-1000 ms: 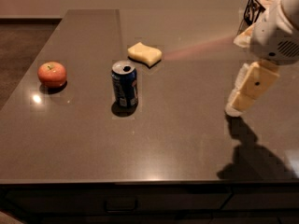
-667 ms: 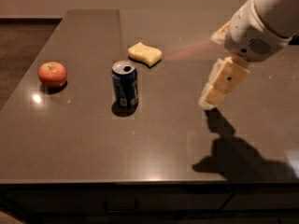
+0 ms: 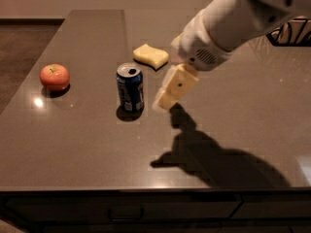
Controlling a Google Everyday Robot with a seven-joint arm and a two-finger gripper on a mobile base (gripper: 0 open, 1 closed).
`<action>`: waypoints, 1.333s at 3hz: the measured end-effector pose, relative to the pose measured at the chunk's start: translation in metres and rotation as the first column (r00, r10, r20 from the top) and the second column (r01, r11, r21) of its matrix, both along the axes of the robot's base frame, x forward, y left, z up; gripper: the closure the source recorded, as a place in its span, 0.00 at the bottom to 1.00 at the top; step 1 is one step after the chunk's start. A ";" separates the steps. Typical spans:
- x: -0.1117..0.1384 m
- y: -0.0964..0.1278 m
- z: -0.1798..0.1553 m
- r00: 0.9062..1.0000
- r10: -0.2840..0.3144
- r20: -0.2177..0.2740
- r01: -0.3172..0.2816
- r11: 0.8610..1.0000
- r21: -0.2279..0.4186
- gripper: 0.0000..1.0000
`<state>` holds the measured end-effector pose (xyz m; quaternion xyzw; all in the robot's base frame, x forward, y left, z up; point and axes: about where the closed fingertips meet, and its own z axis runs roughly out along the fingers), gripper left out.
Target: Move pepsi can near sponge
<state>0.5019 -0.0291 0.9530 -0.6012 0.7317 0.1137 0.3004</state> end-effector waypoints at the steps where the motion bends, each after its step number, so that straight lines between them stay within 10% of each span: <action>1: 0.010 0.034 -0.012 1.000 0.024 -0.007 -0.024 0.999 0.040 0.00; 4: 0.029 0.071 -0.037 0.998 0.057 -0.041 -0.052 0.992 0.115 0.00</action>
Offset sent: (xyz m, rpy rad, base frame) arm 0.0333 0.0656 -0.0384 0.1126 0.0540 0.0436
